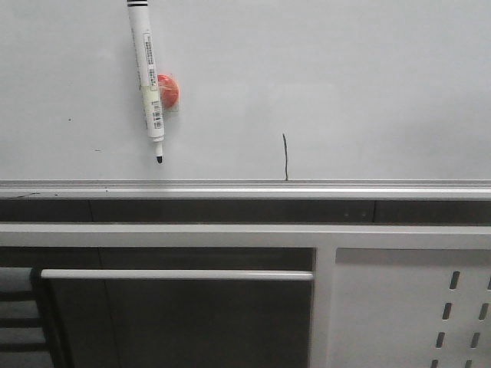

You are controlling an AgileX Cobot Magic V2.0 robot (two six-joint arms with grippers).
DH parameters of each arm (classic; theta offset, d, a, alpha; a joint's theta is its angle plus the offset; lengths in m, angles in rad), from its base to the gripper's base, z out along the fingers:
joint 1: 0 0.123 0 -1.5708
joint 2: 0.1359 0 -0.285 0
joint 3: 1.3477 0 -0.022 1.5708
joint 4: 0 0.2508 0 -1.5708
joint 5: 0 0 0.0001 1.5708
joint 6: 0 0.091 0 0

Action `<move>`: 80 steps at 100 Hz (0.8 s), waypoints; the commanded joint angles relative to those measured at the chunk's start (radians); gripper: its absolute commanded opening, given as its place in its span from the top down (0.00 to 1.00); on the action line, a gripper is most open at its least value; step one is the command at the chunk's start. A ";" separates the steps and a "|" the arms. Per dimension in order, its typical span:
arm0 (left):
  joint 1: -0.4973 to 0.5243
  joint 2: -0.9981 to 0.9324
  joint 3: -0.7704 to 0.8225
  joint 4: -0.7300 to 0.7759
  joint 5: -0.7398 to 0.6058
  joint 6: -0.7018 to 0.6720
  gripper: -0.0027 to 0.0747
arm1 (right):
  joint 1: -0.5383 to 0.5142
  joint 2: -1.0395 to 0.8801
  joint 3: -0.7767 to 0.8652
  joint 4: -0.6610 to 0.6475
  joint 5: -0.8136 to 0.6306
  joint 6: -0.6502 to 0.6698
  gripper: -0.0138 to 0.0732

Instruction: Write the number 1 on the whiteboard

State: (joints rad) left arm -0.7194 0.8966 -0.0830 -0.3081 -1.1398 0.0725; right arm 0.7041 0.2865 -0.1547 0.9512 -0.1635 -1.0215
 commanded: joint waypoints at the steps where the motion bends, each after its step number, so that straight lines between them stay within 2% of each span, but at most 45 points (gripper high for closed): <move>1: 0.073 -0.107 -0.021 0.119 -0.008 0.017 0.99 | -0.008 0.008 -0.027 -0.009 -0.050 -0.004 0.92; 16: 0.279 -0.269 -0.021 0.251 0.344 -0.130 0.99 | -0.008 0.008 -0.027 -0.009 -0.050 -0.004 0.92; 25: 0.378 -0.386 -0.021 0.298 0.511 -0.197 0.99 | -0.008 0.008 -0.027 -0.009 -0.050 -0.004 0.92; 44: 0.492 -0.614 -0.021 0.331 0.818 -0.217 0.99 | -0.008 0.008 -0.027 -0.009 -0.050 -0.004 0.92; 65: 0.567 -0.790 0.021 0.331 1.010 -0.215 0.99 | -0.008 0.008 -0.027 -0.009 -0.050 -0.004 0.92; 77: 0.619 -0.857 0.115 0.326 1.018 -0.215 0.99 | -0.008 0.008 -0.027 -0.009 -0.050 -0.004 0.92; 80: 0.634 -0.867 0.107 0.321 1.103 -0.215 0.99 | -0.008 0.008 -0.027 -0.009 -0.050 -0.004 0.92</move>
State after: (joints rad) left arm -0.1183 0.0479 0.0067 0.0222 -0.0440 -0.1317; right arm 0.7041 0.2865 -0.1547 0.9527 -0.1650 -1.0215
